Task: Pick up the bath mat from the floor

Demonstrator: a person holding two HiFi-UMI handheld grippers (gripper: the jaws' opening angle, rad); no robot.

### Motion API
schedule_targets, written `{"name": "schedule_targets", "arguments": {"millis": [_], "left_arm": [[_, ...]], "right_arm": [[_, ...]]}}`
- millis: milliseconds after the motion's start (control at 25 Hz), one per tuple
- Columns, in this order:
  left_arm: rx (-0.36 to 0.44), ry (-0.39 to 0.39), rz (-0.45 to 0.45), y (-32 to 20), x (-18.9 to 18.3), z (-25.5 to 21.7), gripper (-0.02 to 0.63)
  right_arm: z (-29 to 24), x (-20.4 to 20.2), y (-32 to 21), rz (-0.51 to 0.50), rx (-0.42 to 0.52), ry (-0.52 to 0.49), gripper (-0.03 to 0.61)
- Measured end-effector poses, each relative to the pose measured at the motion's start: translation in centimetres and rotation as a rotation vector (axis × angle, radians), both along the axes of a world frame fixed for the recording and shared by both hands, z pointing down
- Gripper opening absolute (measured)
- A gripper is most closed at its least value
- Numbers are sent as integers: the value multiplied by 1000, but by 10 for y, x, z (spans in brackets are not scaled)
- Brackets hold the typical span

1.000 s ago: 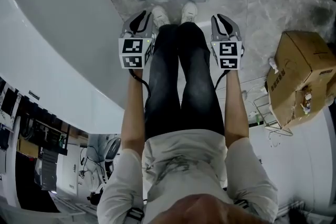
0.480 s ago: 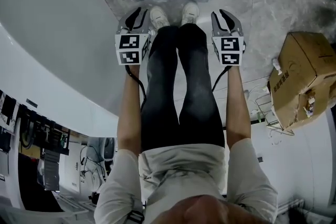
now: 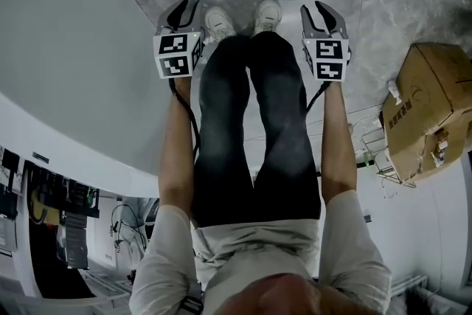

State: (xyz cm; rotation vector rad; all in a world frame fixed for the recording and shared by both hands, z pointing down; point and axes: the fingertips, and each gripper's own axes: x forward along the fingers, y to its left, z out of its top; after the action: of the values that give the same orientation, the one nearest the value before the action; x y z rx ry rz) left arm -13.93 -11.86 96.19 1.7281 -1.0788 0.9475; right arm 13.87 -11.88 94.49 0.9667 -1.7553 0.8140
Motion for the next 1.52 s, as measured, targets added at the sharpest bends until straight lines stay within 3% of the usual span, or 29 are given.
{"name": "schedule_targets", "arguments": {"millis": [680, 1000, 1520], "left_arm": [[-69, -42, 81, 20, -31, 108, 173], [-80, -62, 59, 13, -43, 153, 216], [-103, -70, 22, 17, -54, 215, 279]], "right_arm": [[102, 17, 8, -7, -49, 34, 170], [147, 19, 6, 11, -93, 45, 231], [206, 26, 14, 50, -148, 67, 267]]}}
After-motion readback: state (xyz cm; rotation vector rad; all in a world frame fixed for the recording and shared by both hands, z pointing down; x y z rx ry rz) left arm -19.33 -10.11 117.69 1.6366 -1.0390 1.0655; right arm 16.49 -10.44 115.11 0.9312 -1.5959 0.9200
